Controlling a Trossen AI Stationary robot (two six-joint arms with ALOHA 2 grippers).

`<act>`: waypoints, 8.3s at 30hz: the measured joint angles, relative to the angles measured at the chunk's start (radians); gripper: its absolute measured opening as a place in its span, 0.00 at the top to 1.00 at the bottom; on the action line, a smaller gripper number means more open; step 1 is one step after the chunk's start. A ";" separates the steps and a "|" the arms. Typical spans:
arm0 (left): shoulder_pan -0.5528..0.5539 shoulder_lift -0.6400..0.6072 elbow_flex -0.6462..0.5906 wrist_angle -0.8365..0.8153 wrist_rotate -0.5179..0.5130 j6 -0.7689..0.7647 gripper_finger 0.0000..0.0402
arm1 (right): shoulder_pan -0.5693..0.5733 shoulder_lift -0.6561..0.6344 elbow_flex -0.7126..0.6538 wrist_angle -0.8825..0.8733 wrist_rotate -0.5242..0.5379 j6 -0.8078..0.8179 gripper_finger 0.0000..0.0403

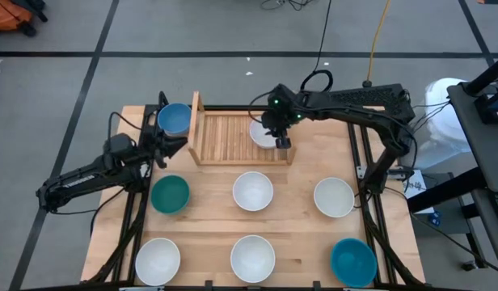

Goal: Place and stack bowls onto a shelf
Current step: Put the green bowl on the shelf

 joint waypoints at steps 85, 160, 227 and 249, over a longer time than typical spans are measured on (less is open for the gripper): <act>-0.224 0.643 0.504 -1.149 0.102 -0.169 0.78 | -0.001 -0.508 0.000 0.024 0.087 0.079 0.74; -0.685 1.075 0.620 -1.029 -0.041 -0.933 0.78 | -0.001 -0.508 0.000 0.026 0.084 0.071 0.74; -0.683 1.244 0.559 -0.970 -0.007 -0.862 0.98 | 0.000 -0.508 0.000 0.025 0.084 0.071 0.74; -0.593 1.193 1.204 -1.600 -0.263 -0.581 0.99 | 0.000 -0.508 0.000 0.025 0.084 0.068 0.74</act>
